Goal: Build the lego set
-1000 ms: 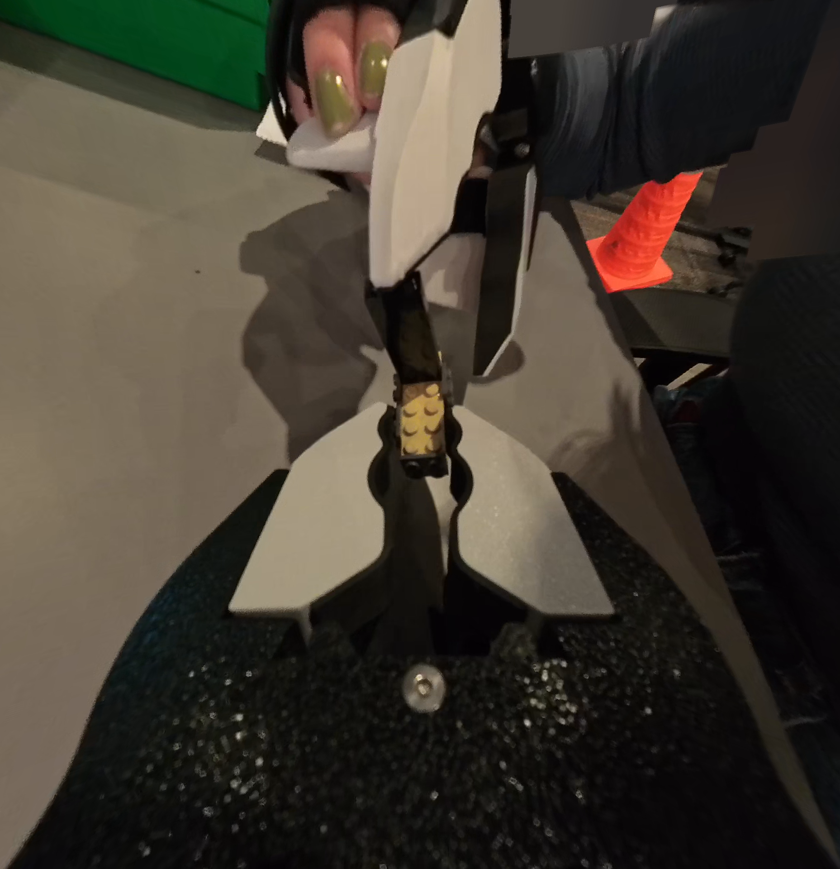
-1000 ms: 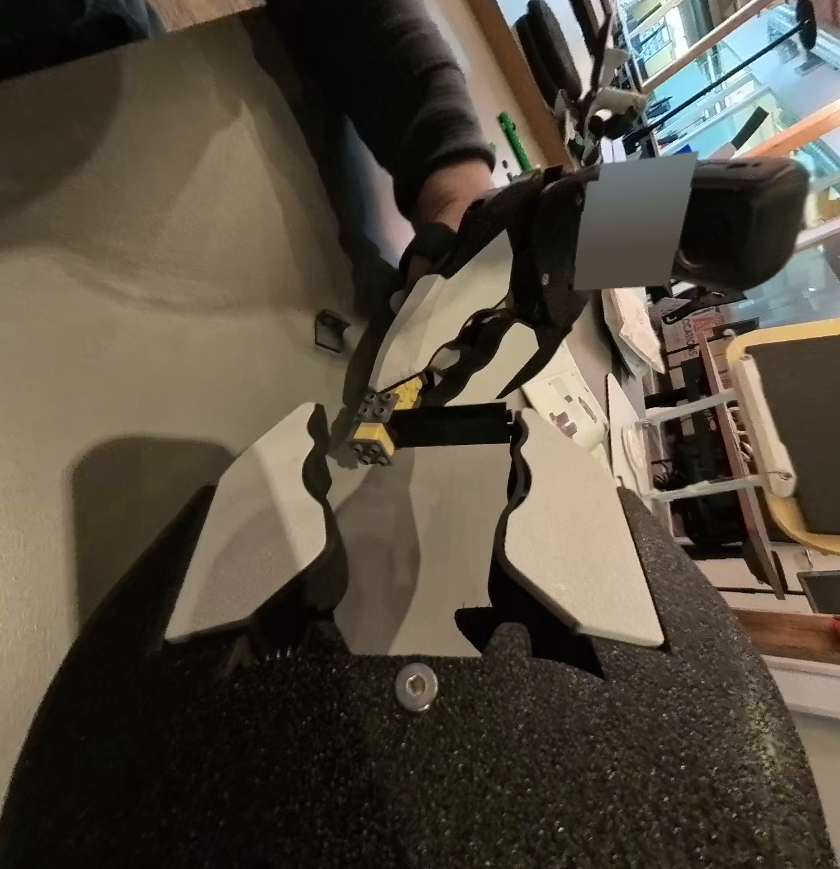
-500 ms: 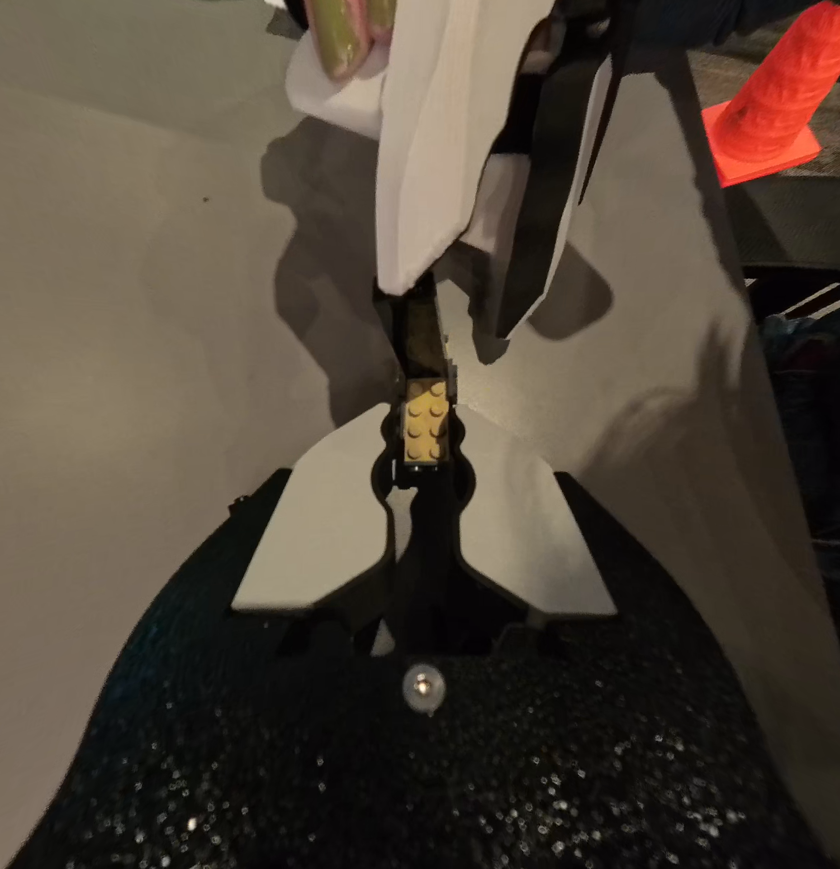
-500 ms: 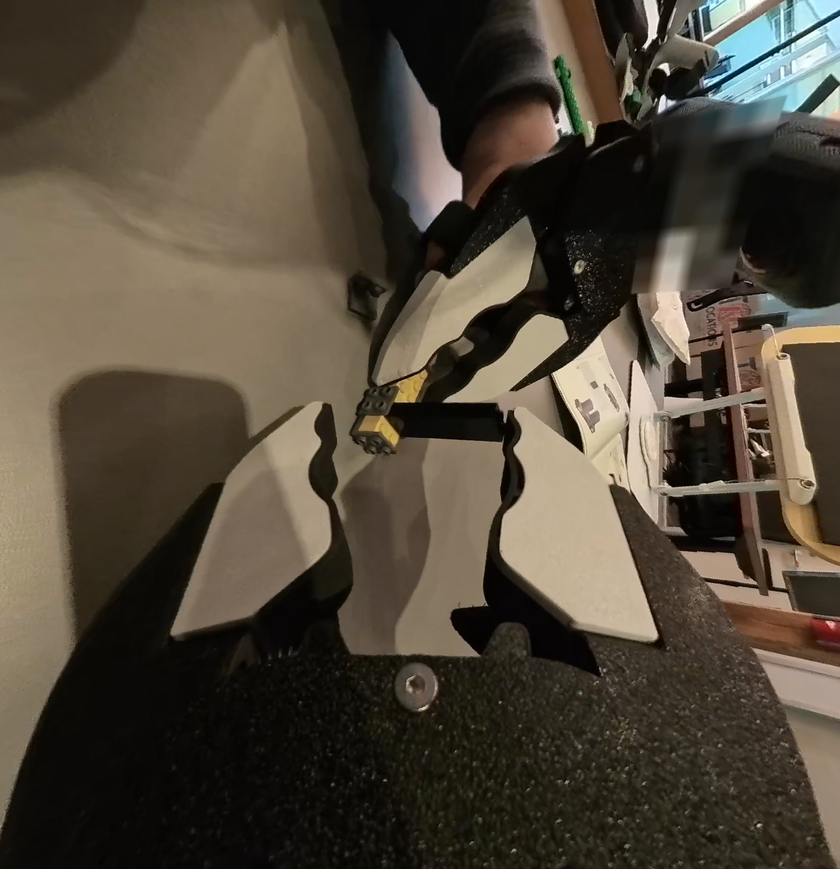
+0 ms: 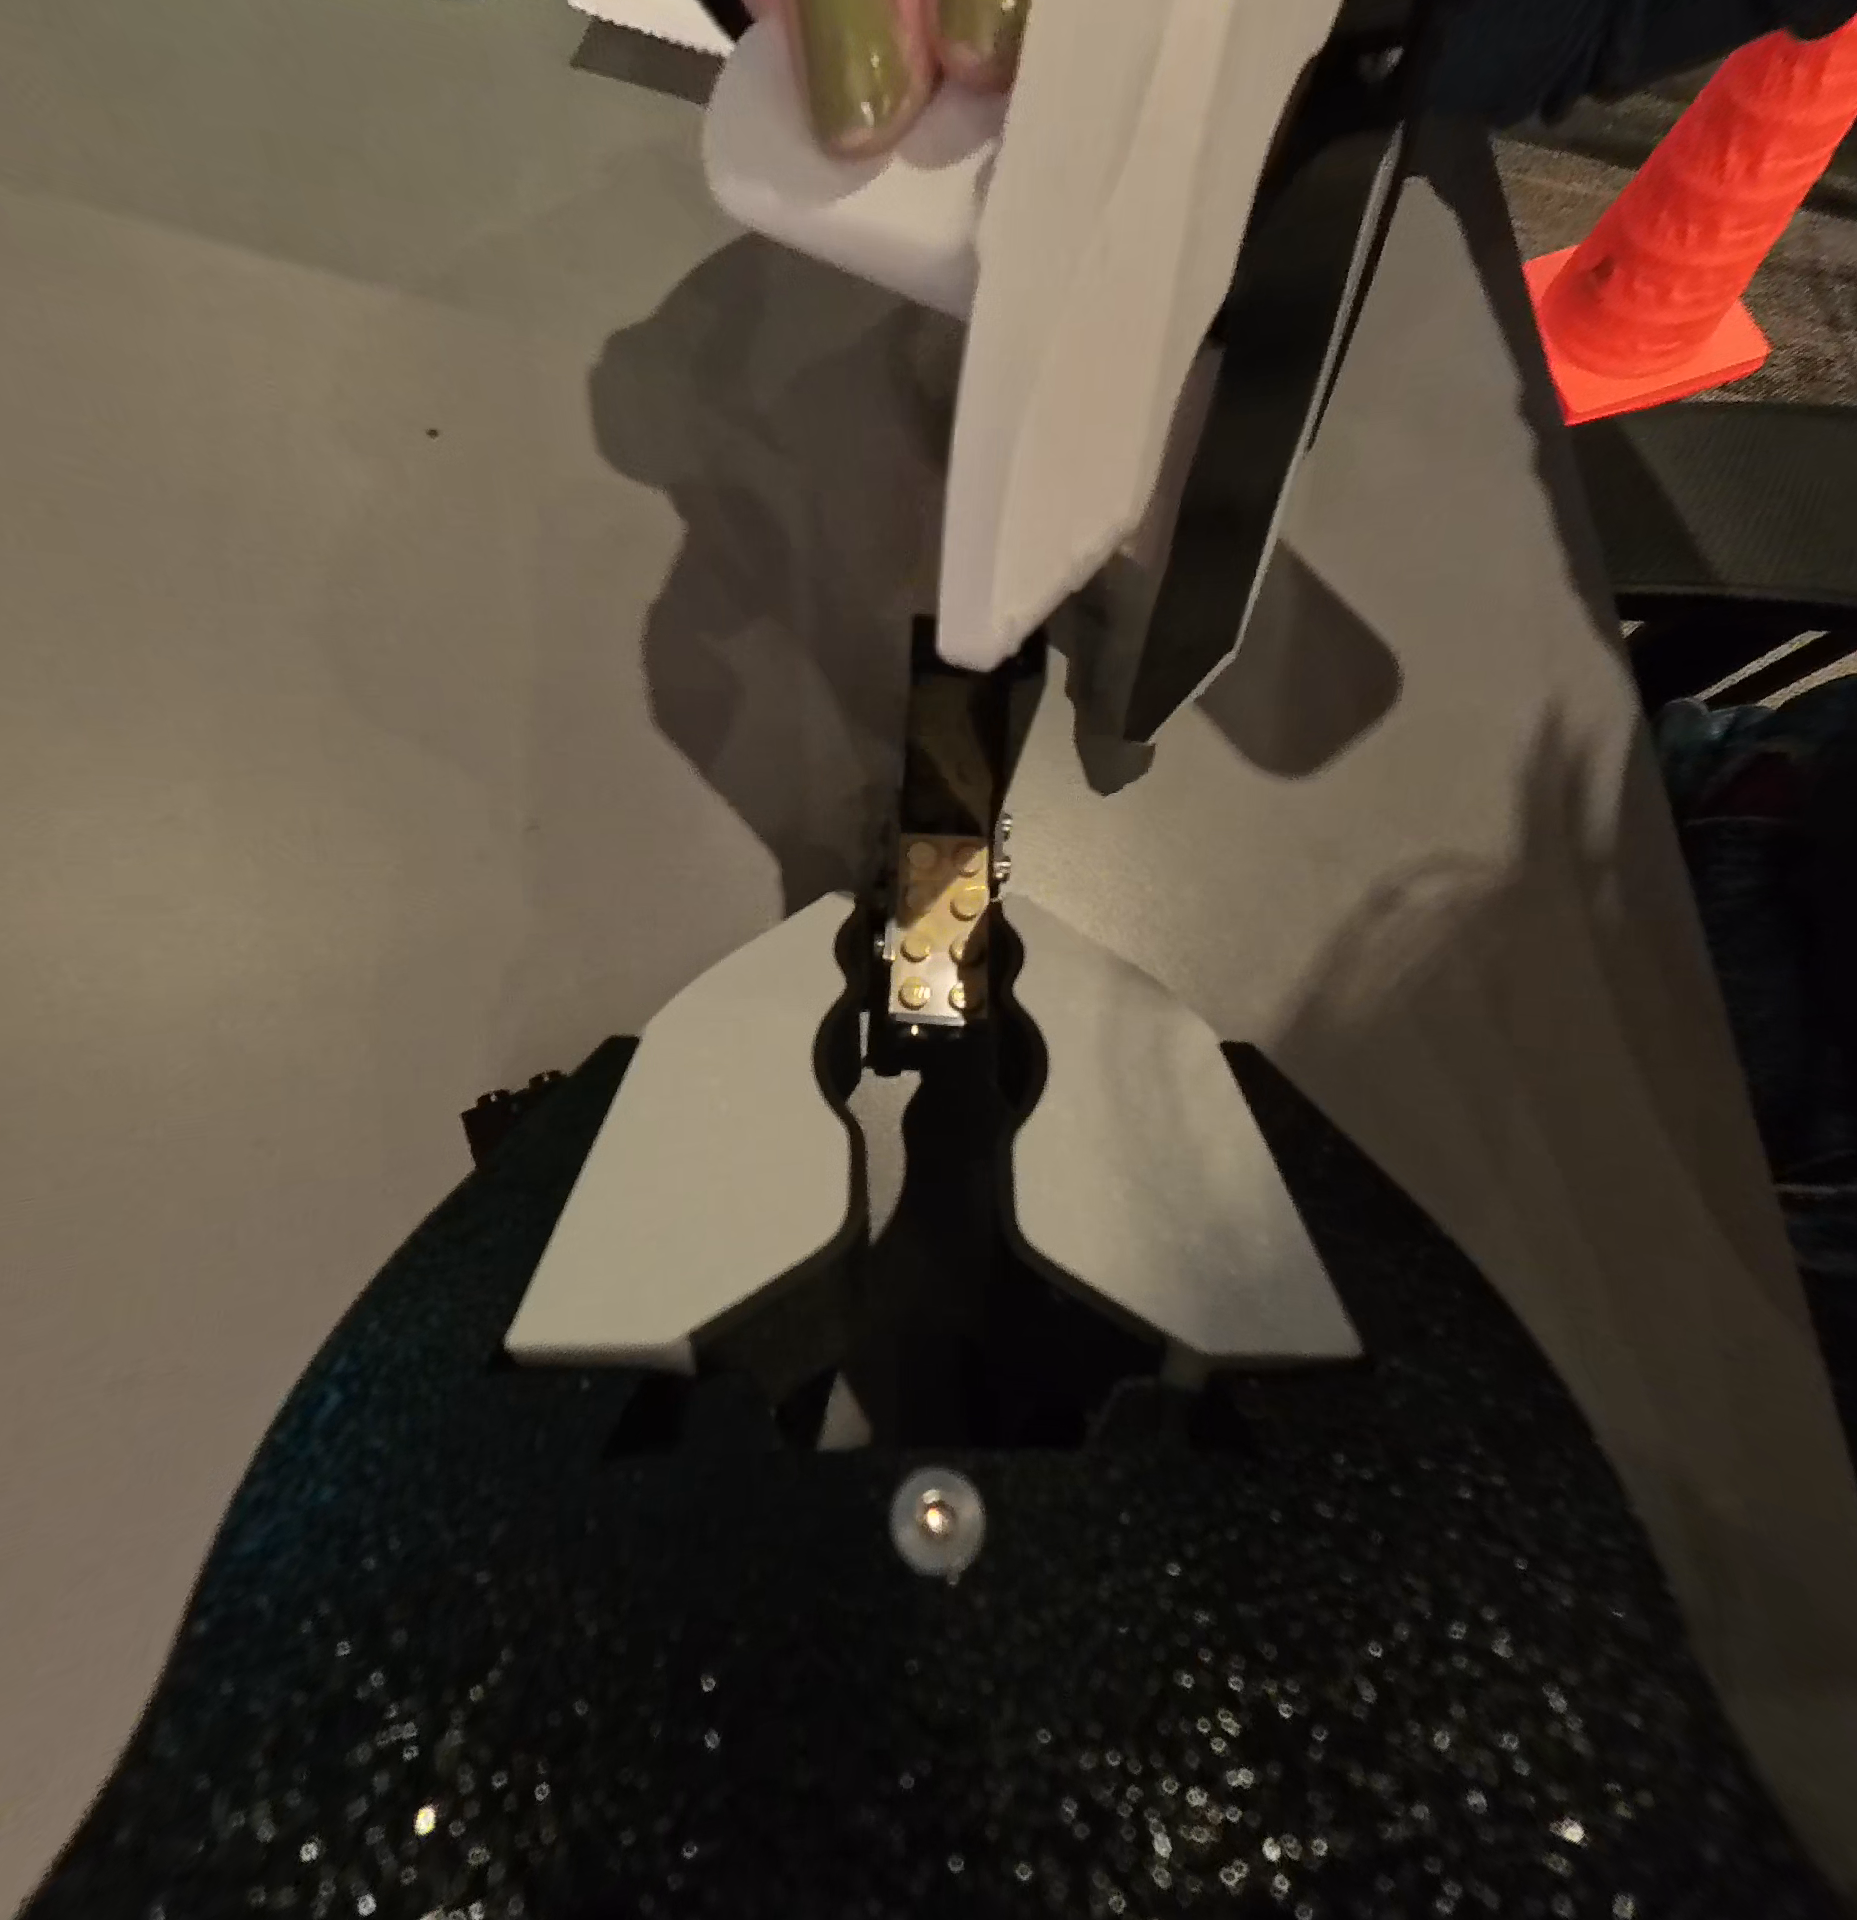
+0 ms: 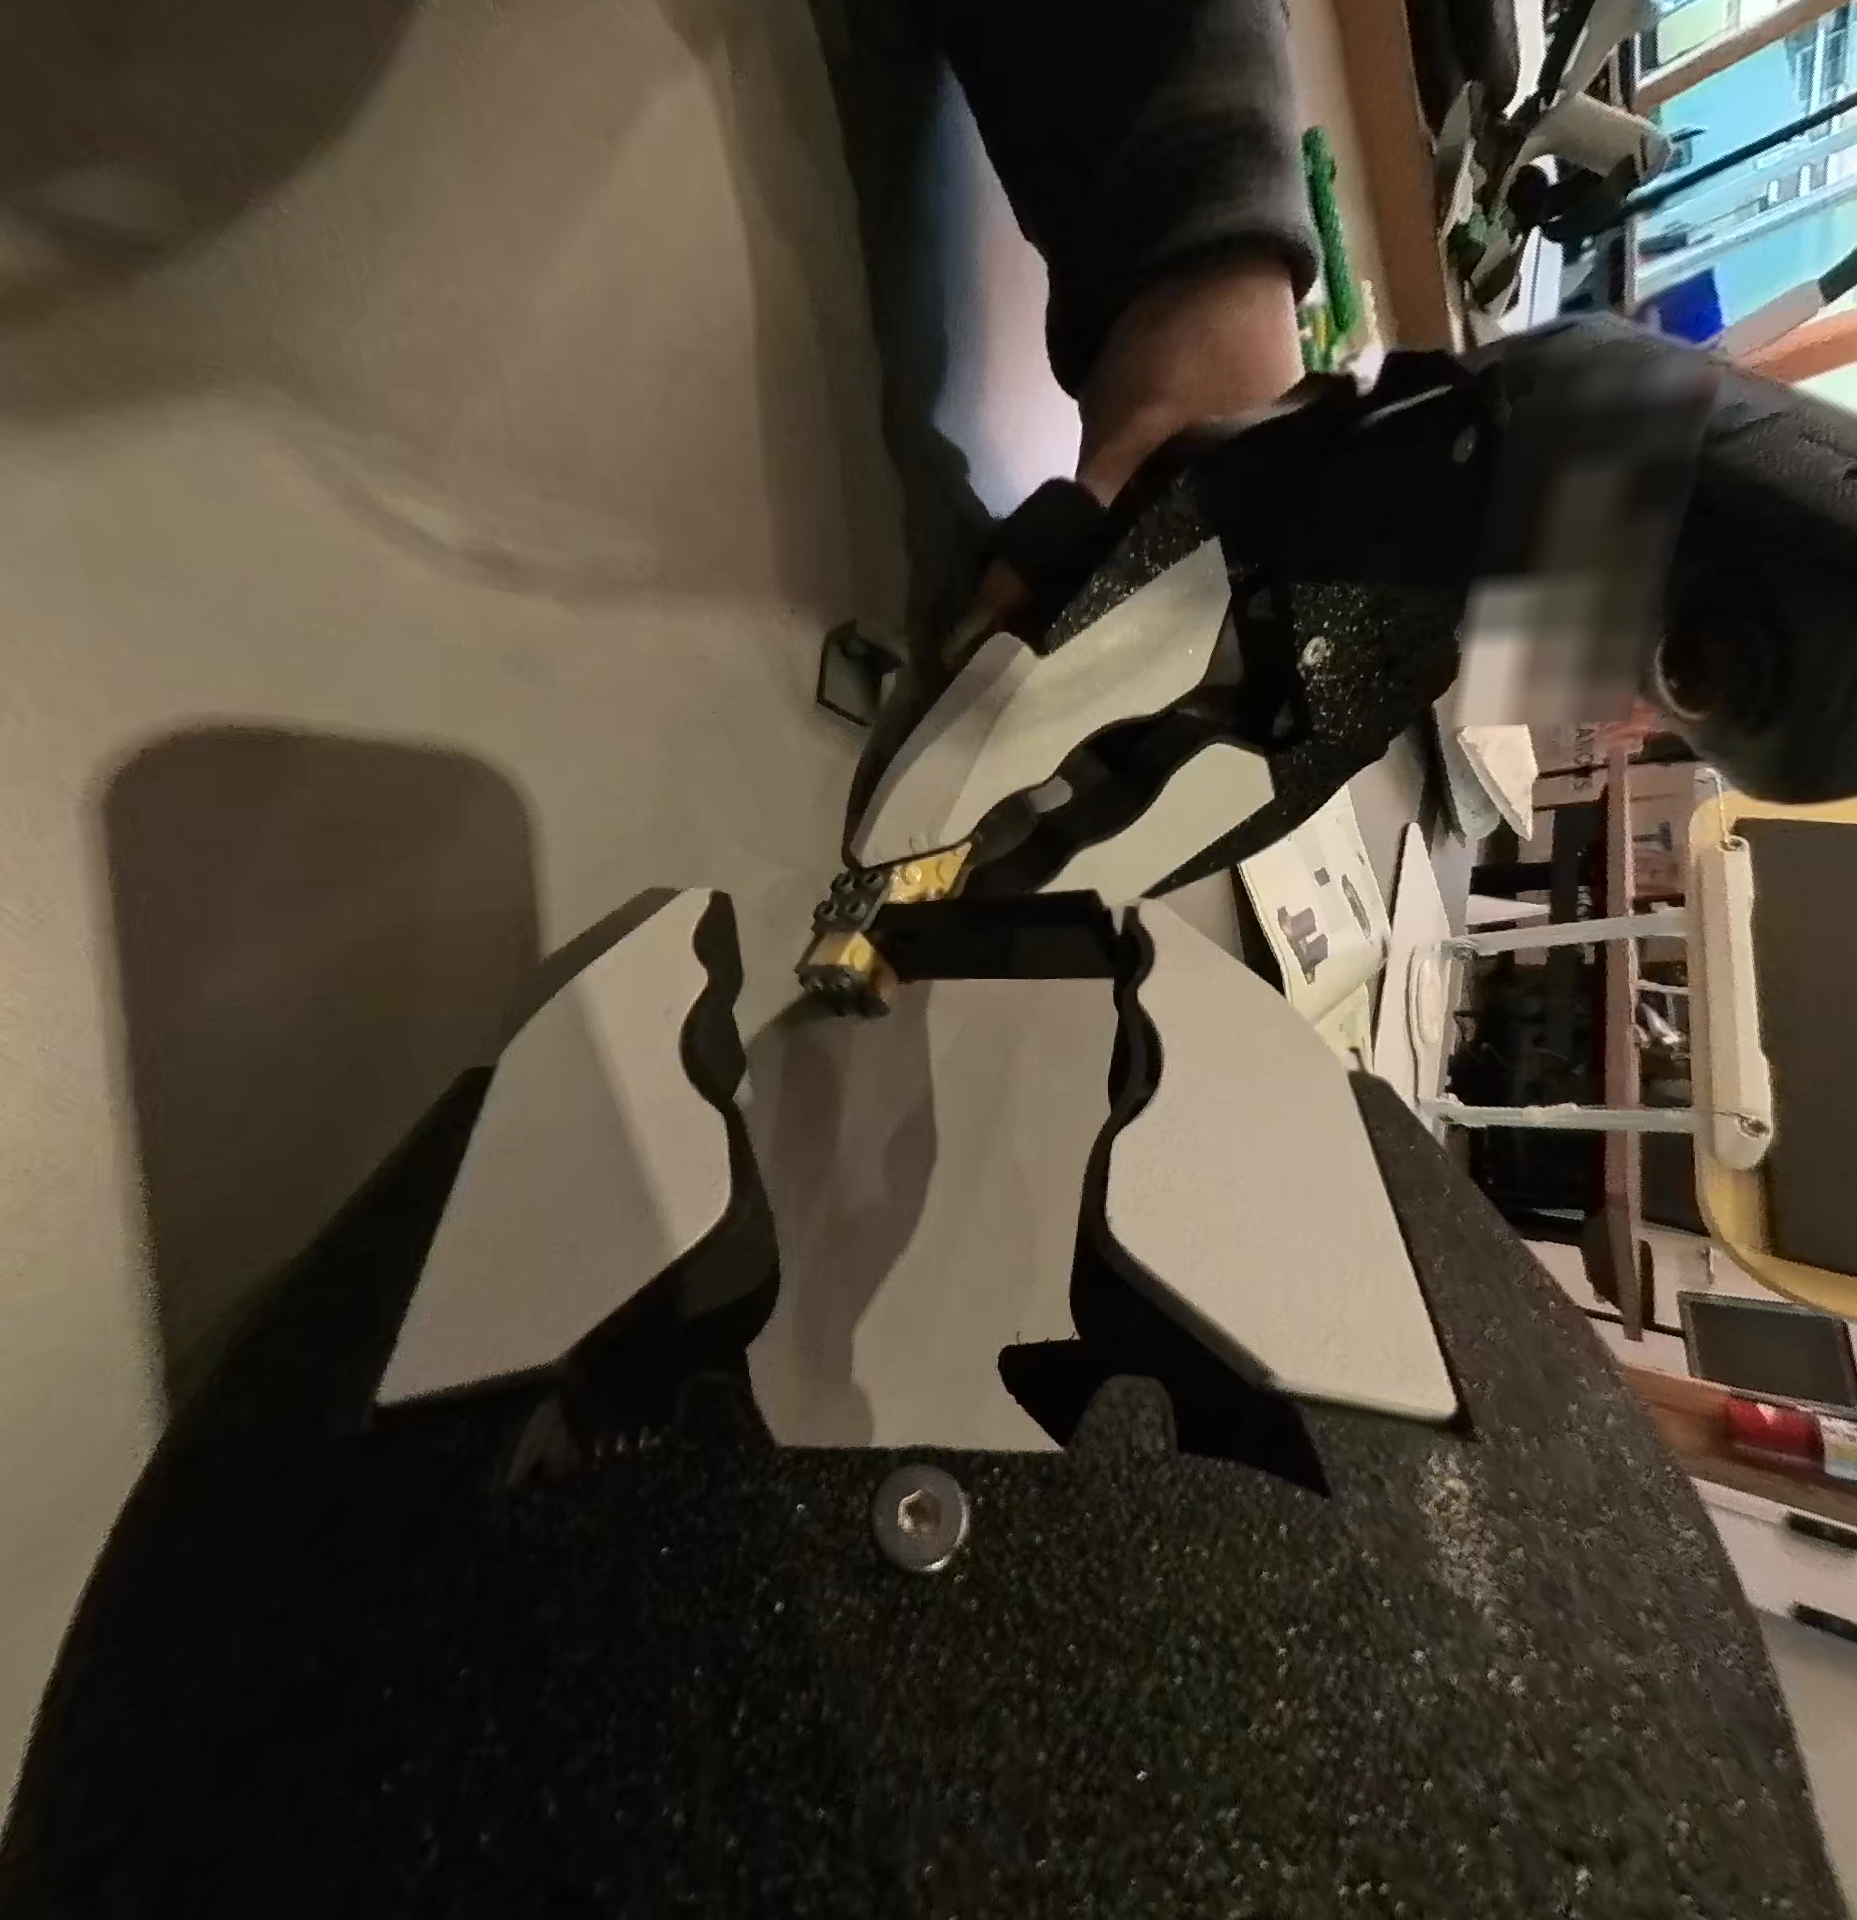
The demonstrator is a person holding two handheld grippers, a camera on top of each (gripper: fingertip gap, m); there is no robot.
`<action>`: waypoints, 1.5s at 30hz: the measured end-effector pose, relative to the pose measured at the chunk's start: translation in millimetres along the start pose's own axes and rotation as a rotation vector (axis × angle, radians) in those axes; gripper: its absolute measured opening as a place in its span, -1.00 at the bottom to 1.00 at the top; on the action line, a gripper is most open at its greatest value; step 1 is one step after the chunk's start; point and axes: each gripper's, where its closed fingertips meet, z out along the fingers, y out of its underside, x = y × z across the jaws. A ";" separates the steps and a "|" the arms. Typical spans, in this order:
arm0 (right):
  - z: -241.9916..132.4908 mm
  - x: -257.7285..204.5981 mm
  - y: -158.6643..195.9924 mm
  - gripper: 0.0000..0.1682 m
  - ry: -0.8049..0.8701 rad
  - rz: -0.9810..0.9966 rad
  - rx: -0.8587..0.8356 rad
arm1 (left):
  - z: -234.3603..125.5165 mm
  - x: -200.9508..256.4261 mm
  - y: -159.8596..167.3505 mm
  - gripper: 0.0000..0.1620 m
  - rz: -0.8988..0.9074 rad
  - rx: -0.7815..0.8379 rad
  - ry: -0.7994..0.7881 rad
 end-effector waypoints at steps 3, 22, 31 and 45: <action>-1.0 -0.7 1.4 -0.18 0.003 -0.045 -0.037 | 0.0 0.0 0.0 -0.74 -0.003 0.000 0.001; -8.0 7.6 -2.3 -0.16 0.045 -0.043 -0.036 | -0.2 -0.6 -0.4 -0.74 -0.011 0.003 0.003; -11.8 38.4 0.9 -0.63 0.050 0.362 0.051 | -0.4 -1.3 -0.8 -0.74 -0.018 0.004 0.002; 26.5 5.9 14.0 -0.69 -0.278 0.779 -0.221 | 0.3 1.6 -0.3 -0.64 0.014 0.000 -0.012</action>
